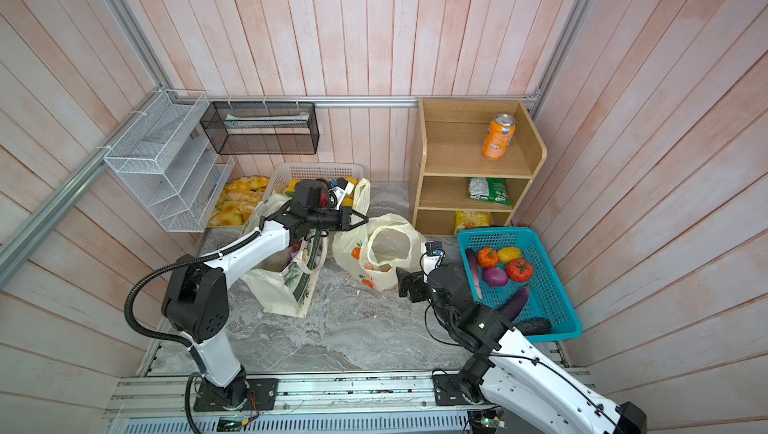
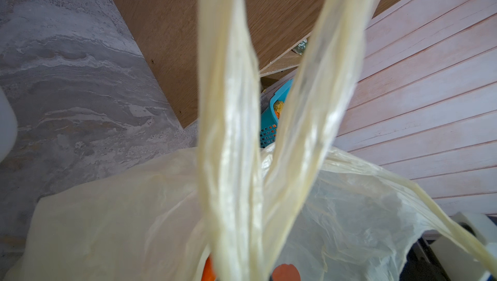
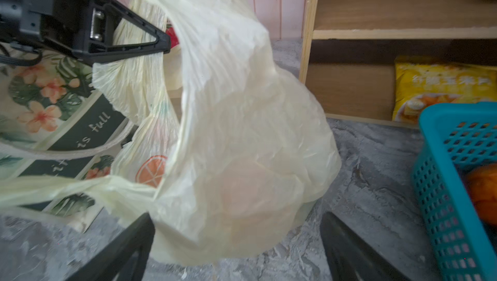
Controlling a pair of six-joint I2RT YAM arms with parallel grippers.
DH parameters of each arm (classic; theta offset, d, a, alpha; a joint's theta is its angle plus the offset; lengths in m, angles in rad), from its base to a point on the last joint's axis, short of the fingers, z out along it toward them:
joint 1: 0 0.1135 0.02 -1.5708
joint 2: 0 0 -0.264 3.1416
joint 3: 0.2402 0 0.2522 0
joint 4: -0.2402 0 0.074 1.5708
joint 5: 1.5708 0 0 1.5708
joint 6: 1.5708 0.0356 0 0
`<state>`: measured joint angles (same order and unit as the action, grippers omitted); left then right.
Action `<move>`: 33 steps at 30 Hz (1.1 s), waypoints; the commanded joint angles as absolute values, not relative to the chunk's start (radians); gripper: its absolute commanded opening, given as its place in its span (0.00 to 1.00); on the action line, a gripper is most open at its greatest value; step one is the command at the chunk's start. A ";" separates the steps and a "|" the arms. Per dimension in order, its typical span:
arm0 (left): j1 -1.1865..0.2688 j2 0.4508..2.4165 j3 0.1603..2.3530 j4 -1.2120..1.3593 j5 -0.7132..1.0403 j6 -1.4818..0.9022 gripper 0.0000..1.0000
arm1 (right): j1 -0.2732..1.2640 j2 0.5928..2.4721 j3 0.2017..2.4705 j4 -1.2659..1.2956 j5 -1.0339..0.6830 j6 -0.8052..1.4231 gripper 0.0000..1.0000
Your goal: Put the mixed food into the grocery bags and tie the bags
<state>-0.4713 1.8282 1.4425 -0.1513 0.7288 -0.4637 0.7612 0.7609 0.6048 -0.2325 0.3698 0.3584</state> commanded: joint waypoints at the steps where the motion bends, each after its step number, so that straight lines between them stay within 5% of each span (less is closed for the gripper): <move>1: -0.466 1.865 1.484 -0.180 0.759 -0.438 0.00 | 0.703 0.832 0.633 -0.094 0.489 0.233 0.98; 13: -0.466 1.912 1.541 -0.229 0.807 -0.398 0.00 | 0.451 1.035 0.672 0.191 0.035 0.072 0.98; 24: -0.466 1.927 1.565 -0.265 0.848 -0.371 0.00 | 0.448 1.184 0.800 0.187 -0.060 -0.070 0.95; 30: -0.468 1.924 1.559 -0.265 0.857 -0.374 0.00 | 0.446 1.273 0.867 0.155 -0.124 -0.076 0.57; 33: -0.468 1.919 1.557 -0.263 0.862 -0.377 0.00 | 0.446 1.265 0.887 0.114 -0.155 -0.047 0.14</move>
<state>-0.4713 1.9079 1.5391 -0.2481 0.8349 -0.3920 0.4492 1.2739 0.8474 0.1562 -0.0986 -0.0593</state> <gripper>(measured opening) 0.055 0.235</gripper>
